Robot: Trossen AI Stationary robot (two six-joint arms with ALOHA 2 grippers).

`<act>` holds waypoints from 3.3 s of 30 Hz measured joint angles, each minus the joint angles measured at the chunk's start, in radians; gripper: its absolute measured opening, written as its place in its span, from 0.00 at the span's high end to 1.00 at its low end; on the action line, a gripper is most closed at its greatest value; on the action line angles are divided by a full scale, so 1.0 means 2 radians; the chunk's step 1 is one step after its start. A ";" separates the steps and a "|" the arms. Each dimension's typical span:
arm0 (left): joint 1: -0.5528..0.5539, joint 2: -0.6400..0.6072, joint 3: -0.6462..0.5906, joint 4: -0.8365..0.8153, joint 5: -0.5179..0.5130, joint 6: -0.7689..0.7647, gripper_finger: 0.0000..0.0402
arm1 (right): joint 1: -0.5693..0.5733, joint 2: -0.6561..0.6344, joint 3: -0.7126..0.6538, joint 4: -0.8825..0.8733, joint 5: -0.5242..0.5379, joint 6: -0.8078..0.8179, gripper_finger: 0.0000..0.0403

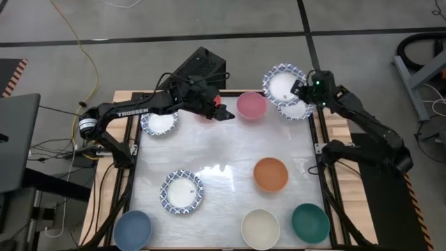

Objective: Nest bowls inside each other
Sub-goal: Stack the blue patterned bowl on top of the blue patterned bowl

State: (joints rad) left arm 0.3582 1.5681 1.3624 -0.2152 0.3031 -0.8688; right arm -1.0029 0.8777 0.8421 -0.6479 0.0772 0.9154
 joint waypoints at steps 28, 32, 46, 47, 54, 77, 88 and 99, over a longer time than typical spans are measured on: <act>-0.004 -0.010 0.000 -0.007 0.005 0.018 0.35 | -0.141 -0.002 -0.196 0.134 -0.075 0.045 0.99; -0.004 -0.010 0.000 -0.007 0.005 0.018 0.35 | -0.141 -0.001 -0.196 0.127 -0.050 0.055 0.99; -0.004 -0.010 0.000 -0.007 0.003 0.018 0.35 | -0.141 0.016 -0.196 0.107 -0.038 0.053 0.98; -0.004 -0.010 0.000 -0.007 0.003 0.018 0.35 | -0.141 0.019 -0.196 0.107 -0.041 0.051 0.98; -0.004 -0.010 0.000 -0.007 0.003 0.018 0.35 | -0.140 0.042 -0.196 0.125 -0.042 0.051 0.98; -0.004 -0.010 0.000 -0.007 0.003 0.018 0.35 | -0.136 0.045 -0.196 0.121 -0.035 0.047 0.72; -0.004 -0.010 0.000 -0.008 0.003 0.018 0.35 | -0.136 0.031 -0.196 0.121 -0.037 0.036 0.41; -0.004 -0.010 0.000 -0.008 0.002 0.022 0.35 | -0.136 -0.008 -0.196 0.100 -0.038 0.036 0.38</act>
State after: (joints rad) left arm 0.3501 1.5491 1.3632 -0.2302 0.3080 -0.8253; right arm -1.2758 0.8616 0.4507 -0.4489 0.0022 0.9874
